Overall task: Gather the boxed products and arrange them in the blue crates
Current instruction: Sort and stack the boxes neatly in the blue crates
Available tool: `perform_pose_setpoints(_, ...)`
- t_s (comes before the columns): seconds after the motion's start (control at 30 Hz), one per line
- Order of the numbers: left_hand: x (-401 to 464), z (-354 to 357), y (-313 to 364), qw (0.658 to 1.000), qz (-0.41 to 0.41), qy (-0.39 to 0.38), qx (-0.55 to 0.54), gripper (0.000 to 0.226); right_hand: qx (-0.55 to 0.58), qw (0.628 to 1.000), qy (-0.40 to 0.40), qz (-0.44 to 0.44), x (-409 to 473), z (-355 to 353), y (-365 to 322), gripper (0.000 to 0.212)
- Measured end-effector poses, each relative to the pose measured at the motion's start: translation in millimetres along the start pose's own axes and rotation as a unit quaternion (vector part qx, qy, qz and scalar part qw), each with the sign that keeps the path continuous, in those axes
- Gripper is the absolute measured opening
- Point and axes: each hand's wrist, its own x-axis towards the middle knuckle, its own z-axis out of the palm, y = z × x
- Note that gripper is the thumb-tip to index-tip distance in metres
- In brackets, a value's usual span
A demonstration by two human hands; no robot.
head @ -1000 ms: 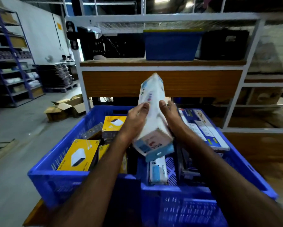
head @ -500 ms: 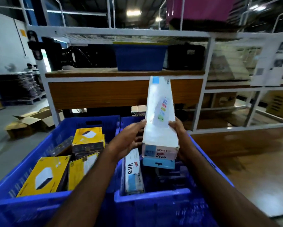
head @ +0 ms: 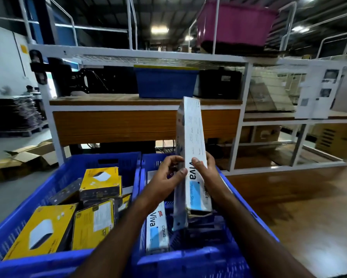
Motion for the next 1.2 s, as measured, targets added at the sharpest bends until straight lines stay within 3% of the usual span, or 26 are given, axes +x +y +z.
perform_pose_setpoints(0.3, -4, -3, 3, 1.0, 0.0, 0.013, 0.001, 0.026, -0.016, 1.0, 0.001, -0.014, -1, 7, 0, 0.058)
perform_pose_setpoints(0.57, -6, -14, 2, 1.0, -0.009, 0.017, 0.004, 0.028, -0.012, 1.0, 0.004, -0.016, 1, 13, 1, 0.074)
perform_pose_setpoints(0.63, -6, -17, 2, 0.999, -0.034, 0.014, 0.008, 0.027, -0.069, 0.997, 0.028, -0.026, 3, 13, 3, 0.075)
perform_pose_setpoints(0.73, -1, -25, -8, 0.99, -0.094, 0.07, 0.079, 0.026, -0.203, 0.976, 0.066, -0.051, 6, 16, -1, 0.081)
perform_pose_setpoints(0.8, 2, -32, -20, 0.951, -0.159, 0.074, 0.255, 0.032, -0.326, 0.942, 0.071, -0.048, 9, 21, -7, 0.083)
perform_pose_setpoints(0.9, -2, -29, -28, 0.834, -0.226, -0.103, 0.492, 0.033, -0.498, 0.865, 0.037, -0.053, 12, 39, -13, 0.069)
perform_pose_setpoints(1.0, -10, -16, -32, 0.718, -0.246, -0.239, 0.605, 0.034, -0.549, 0.835, 0.001, -0.019, 16, 56, -10, 0.059)
perform_pose_setpoints(1.07, -20, -11, -45, 0.659, -0.237, -0.239, 0.672, 0.037, -0.566, 0.824, -0.02, 0.016, 20, 62, 0, 0.052)
perform_pose_setpoints(1.17, -39, -6, -50, 0.613, -0.2, -0.174, 0.744, 0.043, -0.581, 0.812, -0.038, 0.045, 24, 64, 18, 0.041)
perform_pose_setpoints(1.2, -43, -3, -45, 0.578, -0.202, -0.176, 0.771, 0.041, -0.588, 0.806, -0.05, 0.05, 25, 63, 24, 0.037)
